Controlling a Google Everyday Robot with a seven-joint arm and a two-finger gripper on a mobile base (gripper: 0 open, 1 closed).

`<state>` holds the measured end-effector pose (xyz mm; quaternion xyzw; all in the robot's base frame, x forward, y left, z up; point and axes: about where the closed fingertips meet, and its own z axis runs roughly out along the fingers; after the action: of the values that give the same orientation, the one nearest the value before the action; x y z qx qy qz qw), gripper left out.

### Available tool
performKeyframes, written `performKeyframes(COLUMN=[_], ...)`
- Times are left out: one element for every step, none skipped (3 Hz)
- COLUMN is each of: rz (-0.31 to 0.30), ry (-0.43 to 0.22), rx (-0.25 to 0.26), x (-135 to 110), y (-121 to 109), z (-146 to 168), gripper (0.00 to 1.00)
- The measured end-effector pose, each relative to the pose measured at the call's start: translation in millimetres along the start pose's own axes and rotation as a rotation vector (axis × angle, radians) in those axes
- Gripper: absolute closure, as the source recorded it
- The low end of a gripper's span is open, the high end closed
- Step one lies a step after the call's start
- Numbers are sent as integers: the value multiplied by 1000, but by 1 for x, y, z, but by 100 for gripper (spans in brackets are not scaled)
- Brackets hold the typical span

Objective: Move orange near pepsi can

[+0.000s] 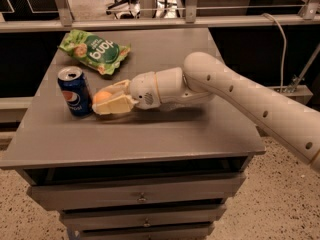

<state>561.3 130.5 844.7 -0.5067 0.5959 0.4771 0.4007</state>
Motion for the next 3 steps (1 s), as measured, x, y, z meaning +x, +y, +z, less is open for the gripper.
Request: performKeyframes(rz=[2, 3, 3], ry=[5, 17, 17], rx=[-10, -15, -15], x=[2, 4, 4], y=[1, 2, 2], z=[3, 4, 4], gripper=[5, 0, 0])
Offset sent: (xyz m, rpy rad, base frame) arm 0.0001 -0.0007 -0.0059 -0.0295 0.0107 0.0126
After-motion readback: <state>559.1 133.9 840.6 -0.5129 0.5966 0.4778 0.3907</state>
